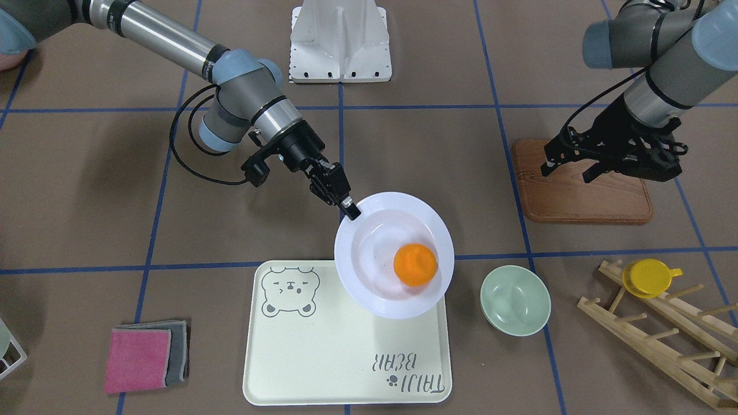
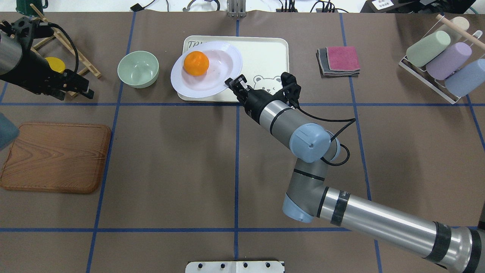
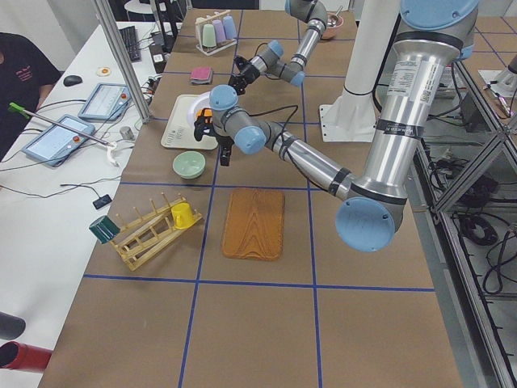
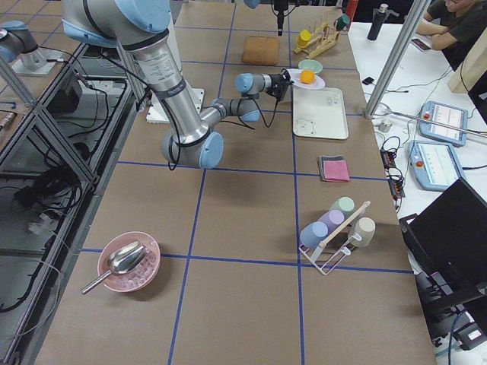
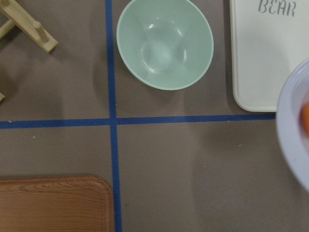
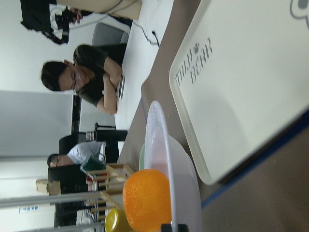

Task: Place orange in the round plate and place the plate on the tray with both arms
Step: 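Push the plate with the orange onto the cream tray with the right gripper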

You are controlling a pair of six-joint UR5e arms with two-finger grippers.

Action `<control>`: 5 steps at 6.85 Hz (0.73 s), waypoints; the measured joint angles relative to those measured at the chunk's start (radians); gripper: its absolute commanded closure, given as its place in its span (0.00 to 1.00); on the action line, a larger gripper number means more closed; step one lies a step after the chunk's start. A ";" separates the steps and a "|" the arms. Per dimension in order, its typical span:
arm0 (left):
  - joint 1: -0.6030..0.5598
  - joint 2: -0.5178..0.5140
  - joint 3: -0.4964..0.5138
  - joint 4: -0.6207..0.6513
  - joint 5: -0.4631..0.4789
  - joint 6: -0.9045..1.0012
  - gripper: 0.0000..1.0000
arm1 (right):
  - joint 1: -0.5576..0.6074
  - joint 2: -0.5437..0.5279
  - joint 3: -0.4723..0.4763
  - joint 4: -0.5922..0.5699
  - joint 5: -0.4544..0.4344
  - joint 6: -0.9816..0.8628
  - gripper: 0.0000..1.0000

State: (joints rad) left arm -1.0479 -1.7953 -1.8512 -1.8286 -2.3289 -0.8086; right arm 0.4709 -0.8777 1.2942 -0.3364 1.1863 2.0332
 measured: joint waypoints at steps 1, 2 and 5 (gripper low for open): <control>-0.004 0.003 0.002 0.000 0.001 0.010 0.07 | 0.021 0.029 -0.013 -0.103 -0.021 0.022 1.00; -0.005 0.004 0.004 0.000 0.001 0.014 0.07 | 0.035 0.051 -0.024 -0.210 -0.027 0.036 1.00; -0.006 0.005 0.008 -0.001 0.003 0.017 0.07 | 0.044 0.075 -0.072 -0.309 -0.024 0.076 0.59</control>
State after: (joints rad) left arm -1.0538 -1.7903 -1.8428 -1.8300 -2.3257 -0.7917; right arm 0.5145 -0.8023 1.2222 -0.6458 1.1620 2.1093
